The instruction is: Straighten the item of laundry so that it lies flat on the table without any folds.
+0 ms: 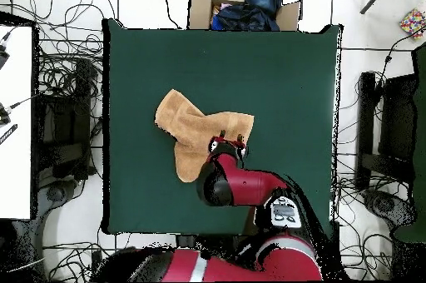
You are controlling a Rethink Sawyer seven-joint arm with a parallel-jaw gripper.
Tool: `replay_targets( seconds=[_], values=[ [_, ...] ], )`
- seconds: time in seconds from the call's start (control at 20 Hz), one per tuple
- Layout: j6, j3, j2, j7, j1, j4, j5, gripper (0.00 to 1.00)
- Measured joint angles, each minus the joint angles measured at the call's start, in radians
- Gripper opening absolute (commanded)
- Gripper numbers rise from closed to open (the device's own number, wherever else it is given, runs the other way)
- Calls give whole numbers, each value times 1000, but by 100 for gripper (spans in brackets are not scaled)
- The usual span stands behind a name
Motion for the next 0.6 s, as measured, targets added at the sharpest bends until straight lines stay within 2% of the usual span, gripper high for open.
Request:
replay_targets(
  seconds=[0.6],
  values=[
    [-63,-1,56,0,37,0,10,100]
  ],
)
